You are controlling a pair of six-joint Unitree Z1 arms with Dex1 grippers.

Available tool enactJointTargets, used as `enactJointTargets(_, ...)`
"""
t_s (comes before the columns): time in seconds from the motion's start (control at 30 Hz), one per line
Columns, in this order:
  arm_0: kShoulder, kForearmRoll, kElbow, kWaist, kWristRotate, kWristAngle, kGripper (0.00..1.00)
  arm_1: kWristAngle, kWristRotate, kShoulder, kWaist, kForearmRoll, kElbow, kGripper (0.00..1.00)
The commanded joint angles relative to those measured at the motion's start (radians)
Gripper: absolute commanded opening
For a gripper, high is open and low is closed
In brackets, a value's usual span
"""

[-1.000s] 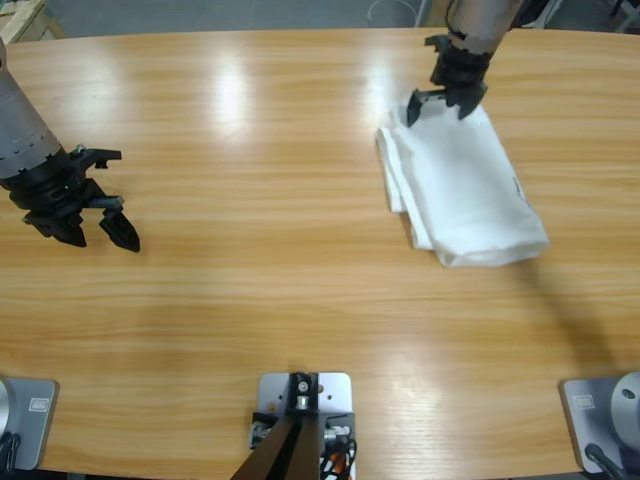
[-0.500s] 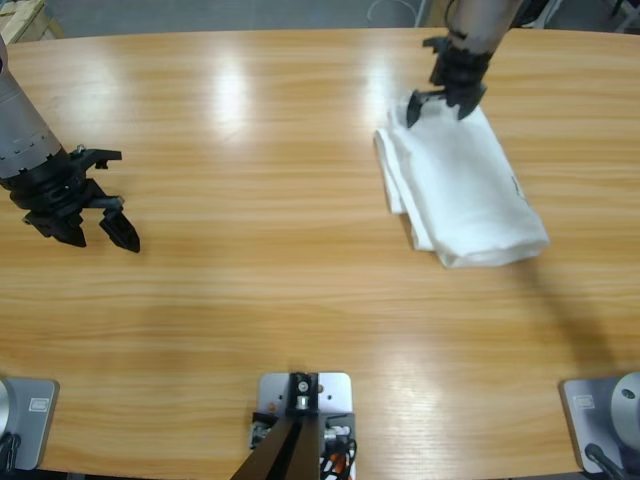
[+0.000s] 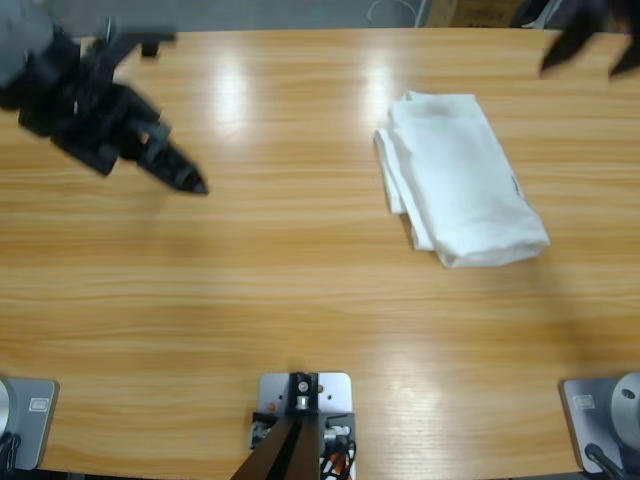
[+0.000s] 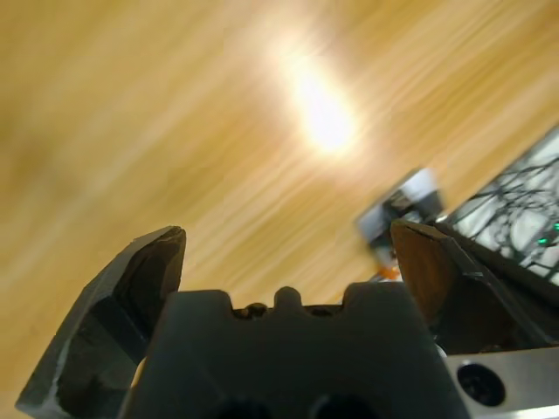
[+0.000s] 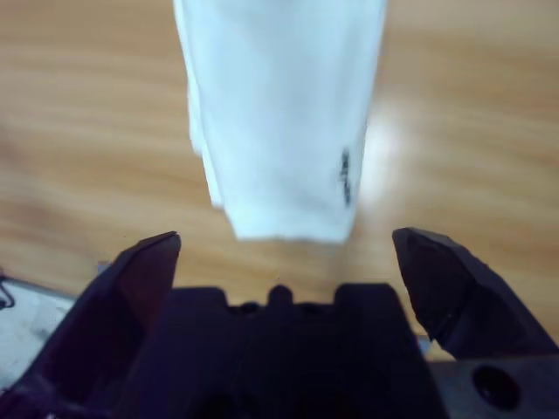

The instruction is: Fold clothes

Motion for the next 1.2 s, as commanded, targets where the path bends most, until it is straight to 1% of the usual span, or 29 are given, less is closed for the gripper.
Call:
enactJointTargets(0.03,0.065,0.027,-0.051,-0.029,0.012,0.019,0.918,0.061,0.077,-0.077,0.067,-0.288,0.401,0.982)
enactJointTargets(0.1,0.065,0.057,-0.038,-0.027,0.012,0.036,0.918,0.062,0.081,-0.014,0.092,-0.344,0.416,0.982)
enactJointTargets(0.2,0.062,0.137,-0.021,-0.001,0.009,0.056,0.918,0.050,0.087,0.098,0.108,-0.409,0.395,0.982)
enactJointTargets(0.27,0.046,0.162,0.018,0.019,0.007,0.083,0.918,0.022,0.087,0.172,0.110,-0.412,0.356,0.982)
enactJointTargets(0.37,0.001,0.160,0.089,0.051,0.006,0.102,0.918,-0.019,0.081,0.278,0.110,-0.392,0.243,0.982)
enactJointTargets(0.47,-0.019,0.159,0.110,0.062,0.006,0.102,0.918,-0.038,0.077,0.366,0.110,-0.372,0.170,0.982)
enactJointTargets(0.63,-0.017,0.156,0.121,0.062,0.006,0.101,0.918,-0.039,0.070,0.439,0.110,-0.346,0.083,0.982)
enactJointTargets(0.87,0.002,0.150,0.120,0.064,0.004,0.101,0.918,-0.063,0.071,0.502,0.121,-0.346,0.090,0.977)
enactJointTargets(1.03,-0.007,0.150,0.130,0.084,0.004,0.101,0.918,-0.064,0.087,0.524,0.181,-0.370,0.111,0.977)
enactJointTargets(1.2,-0.013,0.148,0.132,0.086,0.004,0.101,0.918,-0.049,0.113,0.546,0.298,-0.340,0.050,0.977)
